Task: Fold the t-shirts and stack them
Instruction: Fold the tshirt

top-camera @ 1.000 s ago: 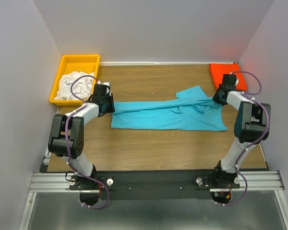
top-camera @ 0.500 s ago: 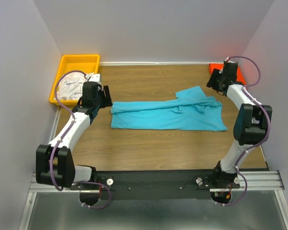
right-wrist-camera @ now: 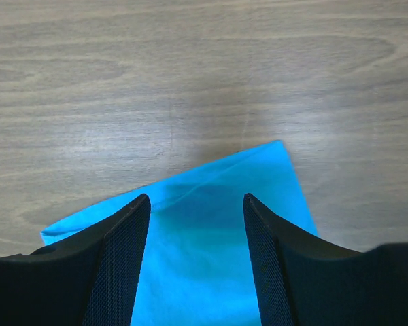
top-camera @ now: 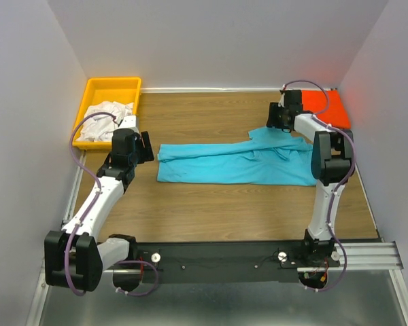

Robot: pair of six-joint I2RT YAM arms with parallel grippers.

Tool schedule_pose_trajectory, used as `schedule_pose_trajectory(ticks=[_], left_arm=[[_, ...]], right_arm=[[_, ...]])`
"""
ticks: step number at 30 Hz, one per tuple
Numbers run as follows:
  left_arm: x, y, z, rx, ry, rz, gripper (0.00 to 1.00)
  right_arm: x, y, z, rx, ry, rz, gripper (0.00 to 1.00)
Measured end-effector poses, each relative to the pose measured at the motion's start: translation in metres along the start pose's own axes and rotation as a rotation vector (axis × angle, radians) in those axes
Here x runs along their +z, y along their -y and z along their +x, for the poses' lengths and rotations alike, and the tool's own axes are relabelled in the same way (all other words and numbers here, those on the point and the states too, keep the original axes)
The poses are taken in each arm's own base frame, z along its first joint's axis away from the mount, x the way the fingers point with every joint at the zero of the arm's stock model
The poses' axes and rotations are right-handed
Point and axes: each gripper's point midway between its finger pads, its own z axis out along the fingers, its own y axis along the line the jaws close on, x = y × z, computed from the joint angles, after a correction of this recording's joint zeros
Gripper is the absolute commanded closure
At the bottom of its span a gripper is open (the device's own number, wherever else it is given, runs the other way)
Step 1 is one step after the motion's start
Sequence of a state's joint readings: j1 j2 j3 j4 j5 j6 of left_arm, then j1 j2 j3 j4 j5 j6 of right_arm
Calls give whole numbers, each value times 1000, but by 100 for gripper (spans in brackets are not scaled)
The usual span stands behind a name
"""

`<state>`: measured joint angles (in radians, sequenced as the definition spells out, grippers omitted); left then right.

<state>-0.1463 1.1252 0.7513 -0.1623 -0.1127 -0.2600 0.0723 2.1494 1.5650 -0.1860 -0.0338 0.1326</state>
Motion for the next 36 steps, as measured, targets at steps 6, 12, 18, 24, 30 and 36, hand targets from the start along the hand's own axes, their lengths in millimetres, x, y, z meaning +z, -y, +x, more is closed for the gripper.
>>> schedule_pose_trajectory(ticks=[6, 12, 18, 24, 30, 36], left_arm=[[-1, -1, 6, 0, -1, 0, 28], [0, 0, 3, -2, 16, 5, 28], [2, 1, 0, 0, 28, 9, 28], [6, 4, -1, 4, 30, 26, 28], [25, 10, 11, 10, -31, 50, 28], [40, 20, -4, 11, -29, 78, 28]], right_arm=[[11, -10, 15, -39, -38, -2, 41], [12, -15, 19, -89, -45, 26, 81], [11, -17, 19, -105, -41, 45, 99], [-15, -13, 26, -95, -61, 70, 99], [-92, -17, 12, -25, 19, 58, 99], [-151, -17, 48, 75, 35, 38, 99]])
